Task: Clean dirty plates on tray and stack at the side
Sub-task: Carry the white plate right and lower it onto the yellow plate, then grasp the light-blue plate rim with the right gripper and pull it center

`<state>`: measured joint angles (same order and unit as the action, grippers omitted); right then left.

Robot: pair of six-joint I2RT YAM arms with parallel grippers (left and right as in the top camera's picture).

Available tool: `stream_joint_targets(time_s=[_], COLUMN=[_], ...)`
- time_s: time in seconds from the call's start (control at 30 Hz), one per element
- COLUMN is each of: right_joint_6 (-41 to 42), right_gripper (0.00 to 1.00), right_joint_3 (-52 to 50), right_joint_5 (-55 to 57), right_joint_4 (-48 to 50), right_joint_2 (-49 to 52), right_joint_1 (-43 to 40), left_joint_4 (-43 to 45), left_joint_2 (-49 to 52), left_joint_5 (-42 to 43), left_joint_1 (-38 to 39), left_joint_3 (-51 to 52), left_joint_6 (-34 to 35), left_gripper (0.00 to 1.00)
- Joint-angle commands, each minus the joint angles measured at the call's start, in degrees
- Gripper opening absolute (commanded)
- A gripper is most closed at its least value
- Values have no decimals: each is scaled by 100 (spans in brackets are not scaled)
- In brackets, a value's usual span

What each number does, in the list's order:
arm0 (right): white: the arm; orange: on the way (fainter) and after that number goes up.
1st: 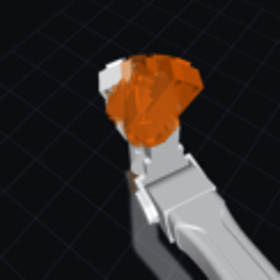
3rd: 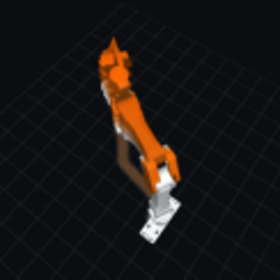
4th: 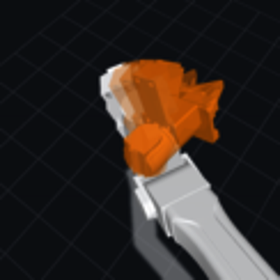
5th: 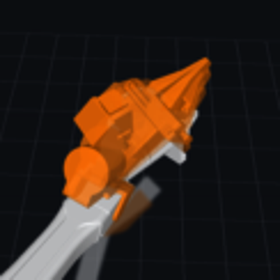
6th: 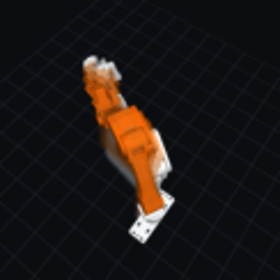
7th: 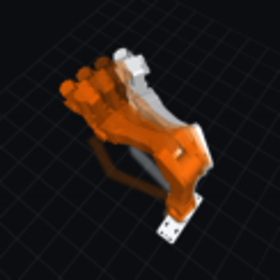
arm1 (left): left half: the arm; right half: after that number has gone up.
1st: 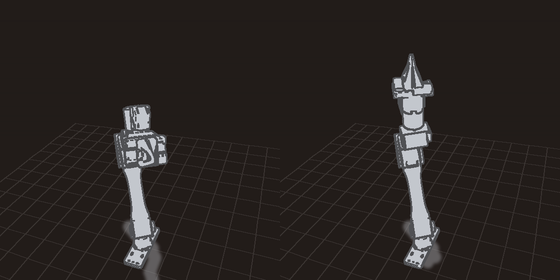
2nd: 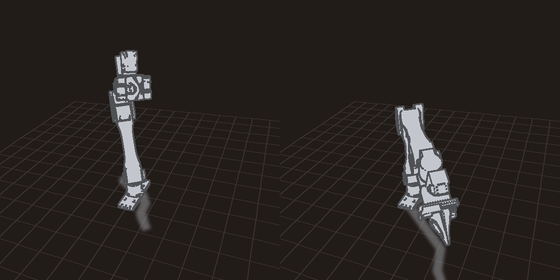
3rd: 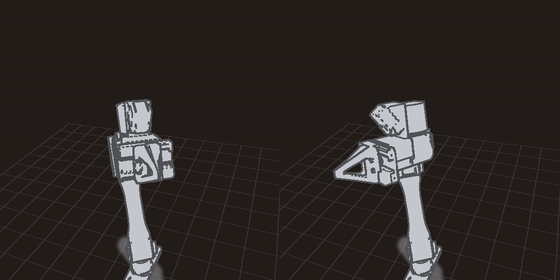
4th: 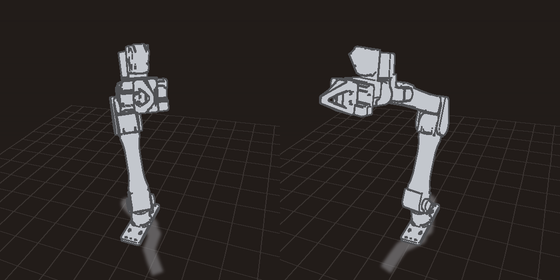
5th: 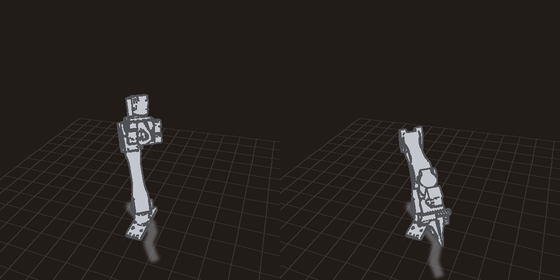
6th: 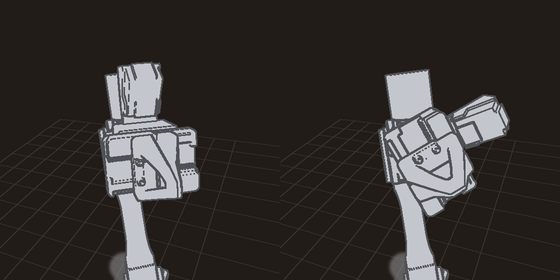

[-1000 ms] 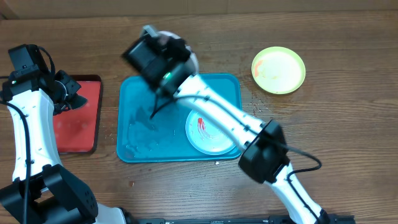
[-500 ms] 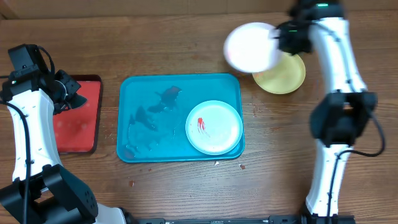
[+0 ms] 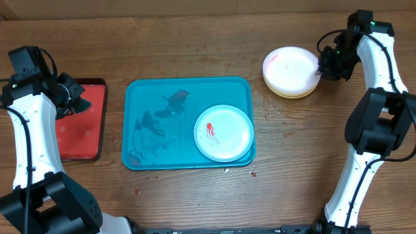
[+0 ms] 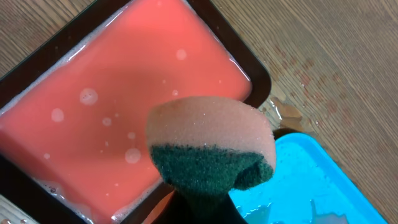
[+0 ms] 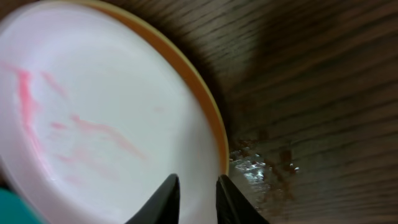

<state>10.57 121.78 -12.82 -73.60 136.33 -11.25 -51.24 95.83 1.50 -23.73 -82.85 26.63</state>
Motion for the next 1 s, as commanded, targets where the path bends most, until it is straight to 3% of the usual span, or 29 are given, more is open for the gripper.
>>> stream_joint_targets(time_s=[0.0, 0.17, 0.27, 0.43, 0.57, 0.73, 0.97], right_joint_6=[282, -87, -1508, -2892, -2944, -2734, -2640], right_gripper=[28, 37, 45, 45, 62, 63, 60], right_joint_3=[7, 109, 109, -72, -898, -1552, -1980], right_joint_5=[-155, -817, -1683, -1327, 114, 678, 428], right_joint_4=[-59, -208, -540, -658, 55, 328, 450], right_joint_2=[-306, -855, -1311, -1283, -1266, -1266, -1266], right_joint_1=[35, 136, 551, 1639, 2673, 3432, 3534], left_joint_4=[22, 9, 7, -24, -122, -72, -35], left_joint_2=[17, 17, 17, 17, 17, 17, 17], left_joint_5=[109, 111, 111, 177, 197, 197, 195], left_joint_1=[-24, -24, -24, -24, -24, -24, 2], left_joint_3=[24, 24, 22, 24, 24, 24, 24], left_joint_6=[42, 39, 42, 42, 39, 39, 39], left_gripper=[4, 4, 4, 4, 4, 4, 4])
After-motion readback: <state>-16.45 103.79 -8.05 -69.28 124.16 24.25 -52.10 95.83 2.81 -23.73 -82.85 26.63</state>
